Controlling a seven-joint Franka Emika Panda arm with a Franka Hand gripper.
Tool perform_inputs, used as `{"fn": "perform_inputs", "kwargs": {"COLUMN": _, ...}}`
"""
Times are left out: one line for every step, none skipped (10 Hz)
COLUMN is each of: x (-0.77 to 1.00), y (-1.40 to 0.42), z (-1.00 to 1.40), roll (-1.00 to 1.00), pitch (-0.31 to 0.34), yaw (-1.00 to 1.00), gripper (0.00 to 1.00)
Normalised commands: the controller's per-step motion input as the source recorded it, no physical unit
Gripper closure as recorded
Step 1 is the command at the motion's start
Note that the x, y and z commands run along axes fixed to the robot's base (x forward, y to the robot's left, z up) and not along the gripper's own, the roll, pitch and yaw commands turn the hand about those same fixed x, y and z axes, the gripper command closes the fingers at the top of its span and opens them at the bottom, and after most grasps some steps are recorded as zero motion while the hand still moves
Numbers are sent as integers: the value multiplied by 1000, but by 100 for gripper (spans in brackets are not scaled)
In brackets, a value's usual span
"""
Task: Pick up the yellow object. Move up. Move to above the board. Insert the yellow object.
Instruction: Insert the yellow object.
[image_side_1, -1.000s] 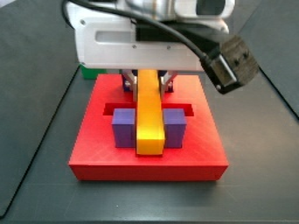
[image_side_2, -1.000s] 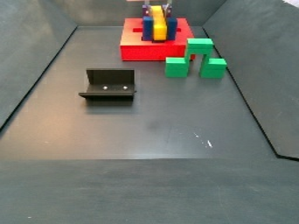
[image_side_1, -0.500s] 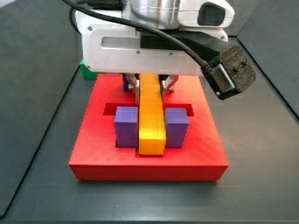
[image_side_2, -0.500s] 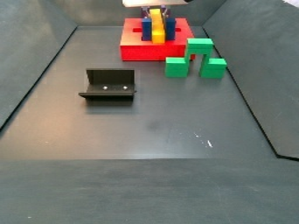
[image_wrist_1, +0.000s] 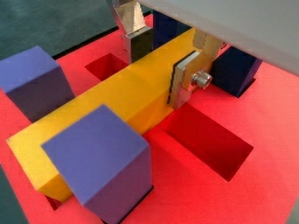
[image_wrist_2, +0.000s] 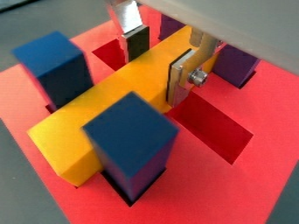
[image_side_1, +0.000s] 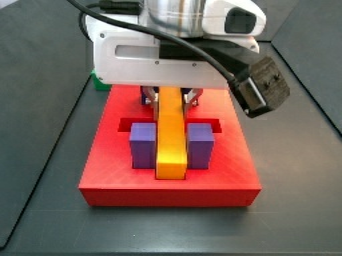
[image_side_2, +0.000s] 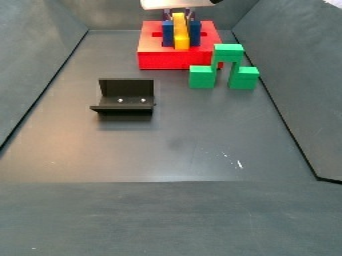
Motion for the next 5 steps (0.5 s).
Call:
{"fn": "perform_inputs", "kwargs": {"x": 3, "y": -11, "z": -66, "roll": 141, "pitch": 83, "yaw": 111, "gripper": 100}}
{"fn": "perform_inputs", "kwargs": {"x": 0, "y": -9, "z": -49, "roll": 73, "pitch": 37, "yaw": 0, "gripper": 100}}
{"fn": "perform_inputs", "kwargs": {"x": 0, "y": 0, "z": 0, "roll": 6, "pitch": 0, "yaw": 0, "gripper": 100}}
{"fn": "perform_inputs", "kwargs": {"x": 0, "y": 17, "z": 0, "roll": 17, "pitch": 0, "yaw": 0, "gripper": 100}}
{"fn": "perform_inputs", "kwargs": {"x": 0, "y": 0, "z": 0, "roll": 16, "pitch": 0, "yaw": 0, "gripper": 100}}
